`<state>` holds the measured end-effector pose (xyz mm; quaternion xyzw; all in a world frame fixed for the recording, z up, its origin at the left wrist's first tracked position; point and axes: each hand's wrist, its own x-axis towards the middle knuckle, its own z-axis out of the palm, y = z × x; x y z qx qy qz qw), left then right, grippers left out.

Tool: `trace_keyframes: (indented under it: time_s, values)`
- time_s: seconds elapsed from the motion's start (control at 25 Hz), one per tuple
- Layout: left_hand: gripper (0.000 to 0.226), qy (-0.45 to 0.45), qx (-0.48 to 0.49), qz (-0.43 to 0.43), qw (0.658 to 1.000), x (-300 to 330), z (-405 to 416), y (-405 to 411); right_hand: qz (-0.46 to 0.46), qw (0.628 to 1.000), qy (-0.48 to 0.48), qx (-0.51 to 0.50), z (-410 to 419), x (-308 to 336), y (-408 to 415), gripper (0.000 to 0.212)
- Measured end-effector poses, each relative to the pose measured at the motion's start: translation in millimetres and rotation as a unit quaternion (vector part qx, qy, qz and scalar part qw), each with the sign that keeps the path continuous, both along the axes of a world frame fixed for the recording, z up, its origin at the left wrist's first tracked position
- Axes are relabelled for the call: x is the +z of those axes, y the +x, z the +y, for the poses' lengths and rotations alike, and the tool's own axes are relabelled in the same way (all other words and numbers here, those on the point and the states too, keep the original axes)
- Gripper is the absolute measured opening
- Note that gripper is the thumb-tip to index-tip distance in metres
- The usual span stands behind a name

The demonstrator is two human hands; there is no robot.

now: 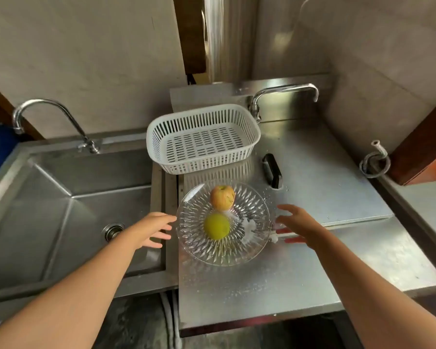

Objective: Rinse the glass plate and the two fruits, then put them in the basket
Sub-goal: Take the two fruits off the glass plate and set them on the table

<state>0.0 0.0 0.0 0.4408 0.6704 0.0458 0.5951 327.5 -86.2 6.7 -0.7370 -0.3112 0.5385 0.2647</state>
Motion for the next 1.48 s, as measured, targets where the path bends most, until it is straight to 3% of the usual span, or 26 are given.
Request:
trace_keyframes:
  time_s: [0.24,0.52,0.76,1.24,1.48]
  values:
    - [0.038,-0.055,0.124,-0.098,0.986,-24.9,-2.5,20.7,0.068,0.996,-0.004,-0.055,6.9,-25.1,-4.6,0.027]
    - [0.041,-0.007,0.158,-0.092,0.983,-34.0,-10.9,20.4,-0.023,0.997,0.041,-0.061,13.9,-40.2,-25.1,0.045]
    - [0.040,0.003,0.199,-0.128,0.972,-24.7,-37.6,-8.0,0.018,0.997,0.074,-0.017,15.7,-29.4,-37.2,0.053]
    - [0.037,0.067,0.317,-0.145,0.935,22.6,-90.8,-151.3,0.064,0.984,0.102,0.129,55.5,5.3,-180.5,0.051]
    - [0.043,0.072,0.340,-0.147,0.926,21.8,-71.9,-244.6,0.051,0.980,0.093,0.168,89.7,8.1,-274.5,0.056]
